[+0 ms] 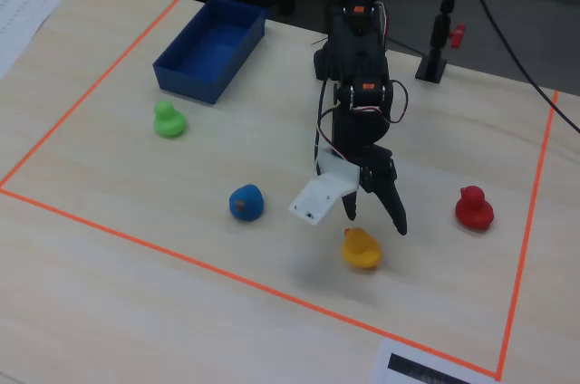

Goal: Grasp yellow duck and put it into box.

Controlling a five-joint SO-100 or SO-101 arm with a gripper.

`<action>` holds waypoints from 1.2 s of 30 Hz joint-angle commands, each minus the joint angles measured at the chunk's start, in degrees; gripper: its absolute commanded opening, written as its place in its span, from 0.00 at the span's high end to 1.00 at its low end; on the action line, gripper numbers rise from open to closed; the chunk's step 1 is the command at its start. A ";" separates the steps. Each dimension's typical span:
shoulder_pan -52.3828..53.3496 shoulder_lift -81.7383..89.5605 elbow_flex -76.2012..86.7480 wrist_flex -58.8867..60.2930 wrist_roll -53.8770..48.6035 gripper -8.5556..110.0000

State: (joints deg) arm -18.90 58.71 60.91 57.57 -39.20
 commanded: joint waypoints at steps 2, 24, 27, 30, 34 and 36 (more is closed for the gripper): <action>1.41 -0.18 -0.26 -3.43 -1.93 0.51; 3.69 -2.29 4.13 -12.74 -3.34 0.93; 3.52 -0.44 3.52 -10.20 -0.88 0.93; 4.48 7.47 3.60 -5.45 0.53 0.93; 13.18 25.58 0.35 4.22 -0.53 0.93; 22.50 34.28 -2.11 7.38 -2.20 0.93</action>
State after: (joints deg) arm -9.49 72.07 63.90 62.31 -39.55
